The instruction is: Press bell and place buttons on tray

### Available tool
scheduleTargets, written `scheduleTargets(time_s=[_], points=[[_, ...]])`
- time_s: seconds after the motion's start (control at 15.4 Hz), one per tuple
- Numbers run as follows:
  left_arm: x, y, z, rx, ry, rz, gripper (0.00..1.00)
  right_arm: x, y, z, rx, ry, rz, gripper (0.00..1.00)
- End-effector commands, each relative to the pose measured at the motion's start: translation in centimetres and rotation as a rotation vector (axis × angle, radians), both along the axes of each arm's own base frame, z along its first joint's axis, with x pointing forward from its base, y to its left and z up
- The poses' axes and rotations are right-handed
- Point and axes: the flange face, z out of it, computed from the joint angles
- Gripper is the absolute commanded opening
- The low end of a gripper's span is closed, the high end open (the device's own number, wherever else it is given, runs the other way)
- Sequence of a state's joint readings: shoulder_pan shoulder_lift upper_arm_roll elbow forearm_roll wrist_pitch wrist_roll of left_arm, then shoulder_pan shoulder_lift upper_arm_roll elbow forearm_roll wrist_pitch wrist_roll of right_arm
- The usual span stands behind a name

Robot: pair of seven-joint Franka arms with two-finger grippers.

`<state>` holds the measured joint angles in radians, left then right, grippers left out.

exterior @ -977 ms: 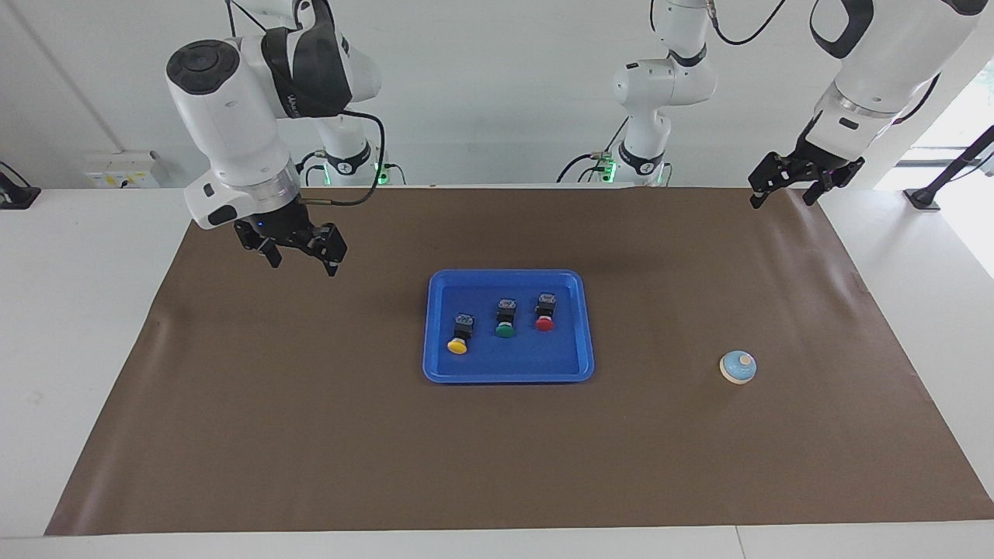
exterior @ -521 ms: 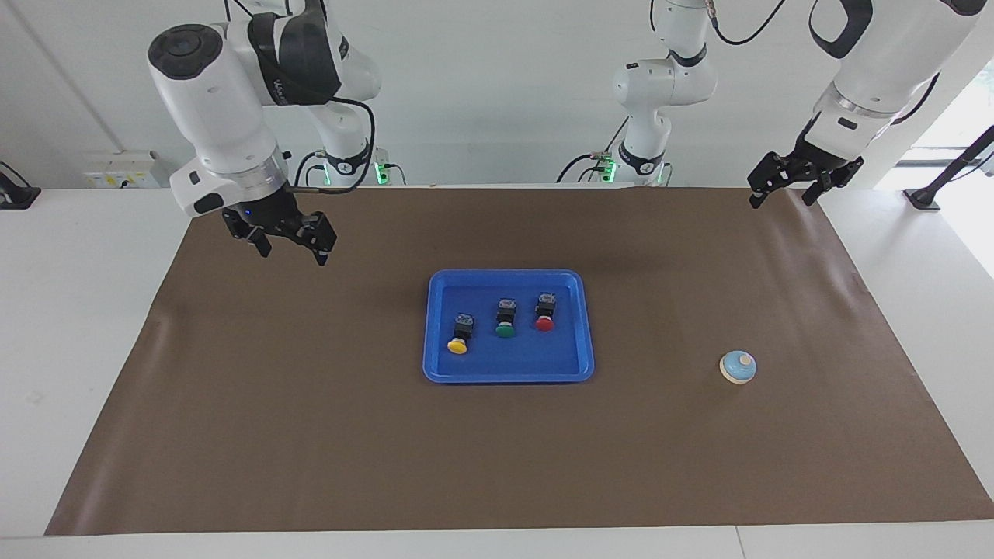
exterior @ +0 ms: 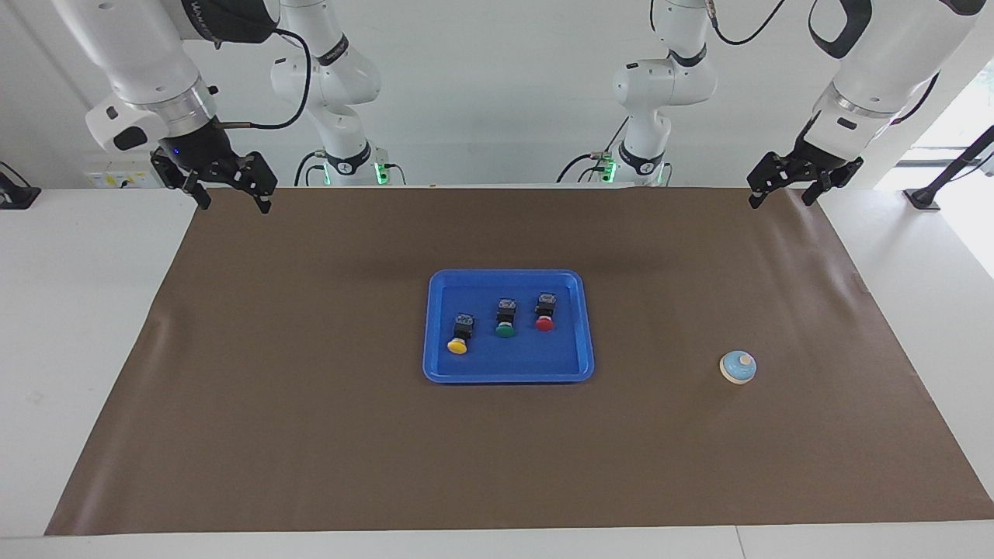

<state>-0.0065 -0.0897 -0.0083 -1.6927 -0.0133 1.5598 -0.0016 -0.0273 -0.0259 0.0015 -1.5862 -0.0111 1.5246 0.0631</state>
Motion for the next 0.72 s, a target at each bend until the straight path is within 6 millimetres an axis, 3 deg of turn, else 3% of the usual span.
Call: scheduleTargets(time_s=[0.0, 0.26, 0.65], points=[[-0.3, -0.1, 0.5, 0.01, -0.007, -0.002, 1.0, -0.9, -1.7, 1.6, 0.017, 0.013, 0.046, 1.0], [-0.3, -0.1, 0.5, 0.01, -0.008, -0.002, 1.0, -1.8, -3.5, 2.7, 0.02, 0.039, 0.058, 1.0], [-0.3, -0.1, 0.7, 0.01, -0.013, -0.004, 1.0, -2.2, -3.9, 2.7, 0.021, 0.068, 0.05, 1.0]])
